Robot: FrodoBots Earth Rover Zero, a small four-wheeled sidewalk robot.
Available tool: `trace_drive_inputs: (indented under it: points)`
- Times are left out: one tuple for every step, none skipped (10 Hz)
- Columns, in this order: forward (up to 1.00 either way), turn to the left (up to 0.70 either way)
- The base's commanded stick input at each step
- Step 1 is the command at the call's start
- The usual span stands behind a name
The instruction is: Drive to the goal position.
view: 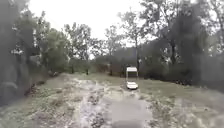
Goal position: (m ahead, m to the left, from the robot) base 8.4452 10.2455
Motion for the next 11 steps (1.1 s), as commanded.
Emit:
trace_drive_inputs:
  points:
    - [0.70, 0.00]
    - [0.70, 0.13]
    - [0.70, 0.29]
    - [0.70, 0.35]
    - [0.70, 0.35]
    - [0.70, 0.35]
    - [0.70, 0.21]
    - [0.70, 0.00]
    - [0.70, 0.00]
    - [0.70, 0.00]
    - [0.70, 0.00]
